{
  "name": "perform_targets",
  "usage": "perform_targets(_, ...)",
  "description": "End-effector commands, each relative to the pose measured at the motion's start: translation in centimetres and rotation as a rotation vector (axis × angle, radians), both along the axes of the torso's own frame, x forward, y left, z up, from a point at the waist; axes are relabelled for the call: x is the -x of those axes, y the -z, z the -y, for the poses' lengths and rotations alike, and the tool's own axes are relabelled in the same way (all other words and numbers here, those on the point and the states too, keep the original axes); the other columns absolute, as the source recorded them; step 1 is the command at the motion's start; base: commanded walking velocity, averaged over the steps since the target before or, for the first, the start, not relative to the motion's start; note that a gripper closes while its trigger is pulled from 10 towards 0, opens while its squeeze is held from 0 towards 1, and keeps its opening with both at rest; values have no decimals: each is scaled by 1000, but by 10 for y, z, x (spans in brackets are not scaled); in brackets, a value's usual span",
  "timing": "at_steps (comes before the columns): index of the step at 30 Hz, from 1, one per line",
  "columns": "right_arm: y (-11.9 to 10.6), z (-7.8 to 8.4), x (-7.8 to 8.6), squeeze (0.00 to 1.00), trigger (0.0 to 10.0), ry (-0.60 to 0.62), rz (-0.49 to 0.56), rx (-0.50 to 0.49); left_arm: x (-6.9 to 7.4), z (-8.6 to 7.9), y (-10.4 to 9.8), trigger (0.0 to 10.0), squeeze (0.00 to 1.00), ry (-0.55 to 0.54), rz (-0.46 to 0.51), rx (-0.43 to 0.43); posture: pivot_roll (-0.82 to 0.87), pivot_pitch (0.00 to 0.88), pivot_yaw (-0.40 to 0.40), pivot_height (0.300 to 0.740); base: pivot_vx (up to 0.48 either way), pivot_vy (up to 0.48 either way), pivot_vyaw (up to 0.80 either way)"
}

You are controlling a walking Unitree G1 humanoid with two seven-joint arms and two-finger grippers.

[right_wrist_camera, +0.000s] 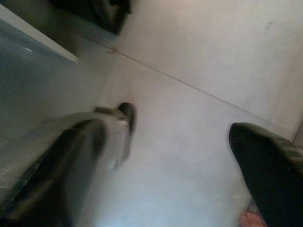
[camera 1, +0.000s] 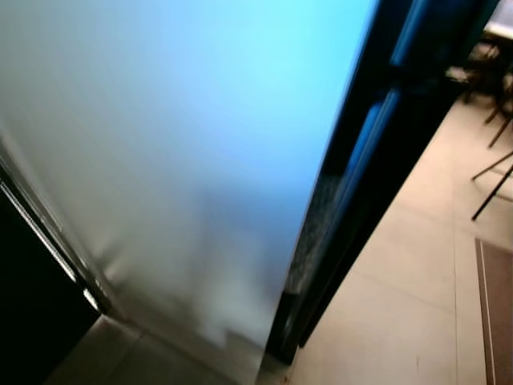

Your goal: Restocking fridge

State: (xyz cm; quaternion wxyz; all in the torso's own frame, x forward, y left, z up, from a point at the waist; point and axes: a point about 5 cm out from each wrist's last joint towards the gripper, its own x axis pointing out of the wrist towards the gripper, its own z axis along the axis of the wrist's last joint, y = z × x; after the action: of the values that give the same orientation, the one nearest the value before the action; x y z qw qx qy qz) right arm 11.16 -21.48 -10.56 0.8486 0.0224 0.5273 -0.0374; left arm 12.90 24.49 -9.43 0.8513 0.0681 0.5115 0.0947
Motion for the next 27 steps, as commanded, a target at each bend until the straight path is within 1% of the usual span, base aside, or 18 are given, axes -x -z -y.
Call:
perform_targets(1, 0, 8, 5, 0, 10000, 26, -6, 29, -3, 6, 1, 10000, 0, 10, 4, 14, 107, 0, -54, 740, 0, 0, 0)
perform_targets(5, -1, 9, 5, 0, 10000, 51, 12, 46, -3, 7, 1, 10000, 0, 11, 5, 15, 104, 0, -53, 740, 0, 0, 0)
perform_targets(6, -2, 11, 4, 0, 10000, 101, 50, 62, -3, 7, 1, 10000, 0, 12, 4, 15, 102, 0, -52, 740, 0, 0, 0)
perform_targets(9, -4, 13, 3, 0, 10000, 172, 100, 72, -3, 7, 1, 10000, 0, 13, 4, 14, 102, 0, -52, 740, 0, 0, 0)
perform_targets(10, -4, 13, 3, 0, 10000, 172, 100, 72, -3, 7, 1, 10000, 0, 13, 4, 14, 102, 0, -52, 740, 0, 0, 0)
perform_targets(11, -5, 13, 2, 0, 10000, 199, 128, 73, -2, 7, 1, 10000, 0, 12, 3, 14, 102, 0, -52, 740, 0, 0, 0)
perform_targets(12, -7, 13, -1, 0, 10000, 245, 189, 63, -1, 6, 1, 10000, 0, 11, 1, 11, 94, 0, -49, 740, 0, 0, 0)
perform_targets(13, -7, 13, -1, 0, 10000, 245, 189, 63, -1, 6, 1, 10000, 0, 11, 1, 11, 94, 0, -49, 740, 0, 0, 0)
perform_targets(14, -10, 14, -4, 0, 10000, 275, 250, 60, -1, 5, 1, 10000, 0, 14, -1, 7, 86, 0, -48, 740, 0, 0, 0)
perform_targets(16, -12, 14, -5, 0, 10000, 295, 282, 57, -1, 4, 1, 10000, 0, 18, -3, 5, 80, 0, -47, 740, 0, 0, 0)
perform_targets(17, -29, 22, -45, 0, 10000, 280, 399, 69, -1, 4, 1, 10000, 0, 18, -2, 4, 80, 0, -47, 740, 0, 0, 0)
perform_targets(18, -48, 29, -78, 0, 10000, 261, 508, 90, -1, 4, 1, 10000, 0, 19, -2, 3, 74, 0, -47, 740, 0, 0, 0)
perform_targets(19, -48, 29, -78, 0, 10000, 261, 508, 90, -1, 4, 1, 10000, 0, 19, -2, 3, 74, 0, -47, 740, 0, 0, 0)
perform_targets(20, -86, 37, -123, 0, 10000, 229, 715, 99, -2, 3, 0, 10000, 0, 21, -1, -2, 70, 0, -50, 740, 0, 0, 0)
perform_targets(23, -107, 33, -137, 0, 10000, 199, 860, 71, -3, 1, -1, 10000, 0, 15, 4, -7, 72, 0, -57, 740, 0, 0, 0)
perform_targets(25, -116, 28, -141, 0, 10000, 177, 919, 49, -3, 1, -1, 10000, 0, 14, 4, -7, 72, 0, -57, 740, 0, 0, 0)
perform_targets(26, -121, 24, -143, 0, 10000, 169, 942, 38, -3, 1, -1, 10000, 0, 14, 3, -8, 71, 0, -58, 740, 0, 0, 0)
perform_targets(27, -133, 15, -146, 0, 10000, 151, 993, 3, -2, 1, -1, 10000, 0, 13, 2, -8, 71, 0, -59, 740, 0, 0, 0)
